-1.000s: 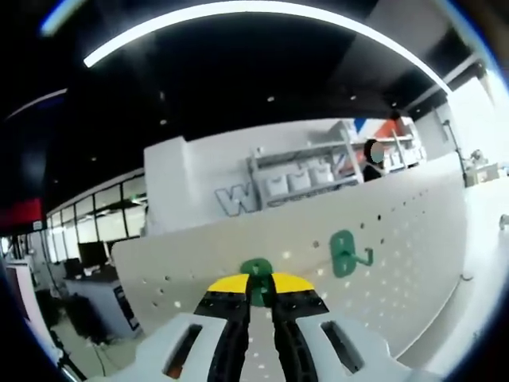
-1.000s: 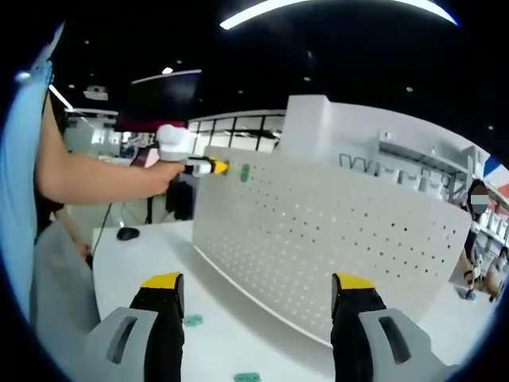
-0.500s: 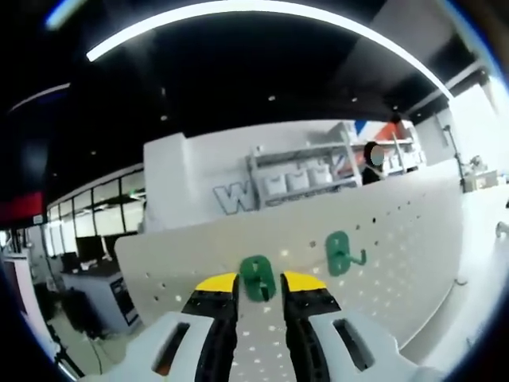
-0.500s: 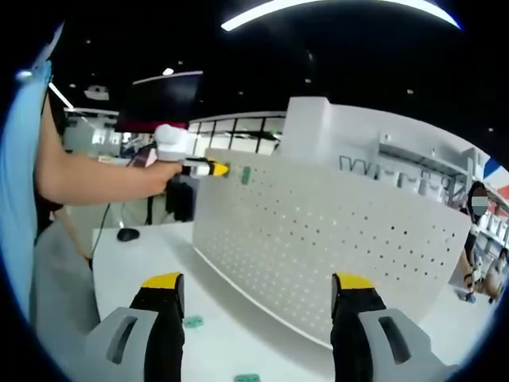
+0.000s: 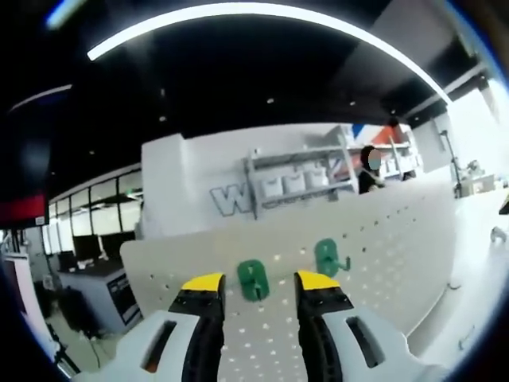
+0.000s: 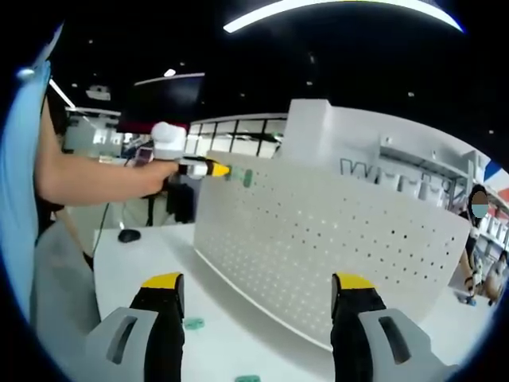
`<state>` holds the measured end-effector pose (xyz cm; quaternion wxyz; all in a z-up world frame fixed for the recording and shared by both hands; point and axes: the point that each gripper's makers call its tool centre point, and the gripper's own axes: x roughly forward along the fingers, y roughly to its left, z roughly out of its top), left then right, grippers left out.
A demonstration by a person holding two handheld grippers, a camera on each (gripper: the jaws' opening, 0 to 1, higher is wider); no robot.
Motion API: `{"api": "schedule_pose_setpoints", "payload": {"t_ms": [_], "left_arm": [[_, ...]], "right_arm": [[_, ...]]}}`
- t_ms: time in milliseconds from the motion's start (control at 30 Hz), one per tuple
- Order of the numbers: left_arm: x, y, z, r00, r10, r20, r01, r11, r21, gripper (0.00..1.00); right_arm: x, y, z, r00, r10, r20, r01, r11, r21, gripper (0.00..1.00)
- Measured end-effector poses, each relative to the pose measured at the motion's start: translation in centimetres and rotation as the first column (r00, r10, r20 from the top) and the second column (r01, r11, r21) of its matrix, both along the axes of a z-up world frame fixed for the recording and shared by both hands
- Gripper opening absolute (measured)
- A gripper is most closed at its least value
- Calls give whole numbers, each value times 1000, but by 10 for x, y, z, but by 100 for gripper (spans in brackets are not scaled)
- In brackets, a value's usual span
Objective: Insert the hook assembly into the mounting plate slot until the hook locks in place.
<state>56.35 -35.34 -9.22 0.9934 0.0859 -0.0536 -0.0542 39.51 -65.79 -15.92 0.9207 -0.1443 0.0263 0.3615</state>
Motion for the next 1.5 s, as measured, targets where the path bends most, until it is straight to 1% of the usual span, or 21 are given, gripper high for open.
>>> {"api": "schedule_pose_setpoints", "payload": {"t_ms": [300,633,900,1167,1500], "left_arm": [[-16,1,3,1000,-10,2,10,1000,1,42],[-35,-9,8,999,-39,9,39,999,3,45],[-50,-10,13,998,-55,24,56,998,-7,47],[-63,-11,9,998,-61,18,61,998,-3,46],[-87,-17,-5,997,-79,-1,79,997,-2,46]], "right_arm": [[-2,4,2,1000,9,8,-9,1000,5,76],[-8,7,6,1000,8,14,-8,1000,10,76],[-11,6,8,1000,8,21,-9,1000,8,76],[-13,5,9,1000,8,26,-8,1000,9,76],[-14,-1,10,1000,-1,30,1,1000,9,75]]}}
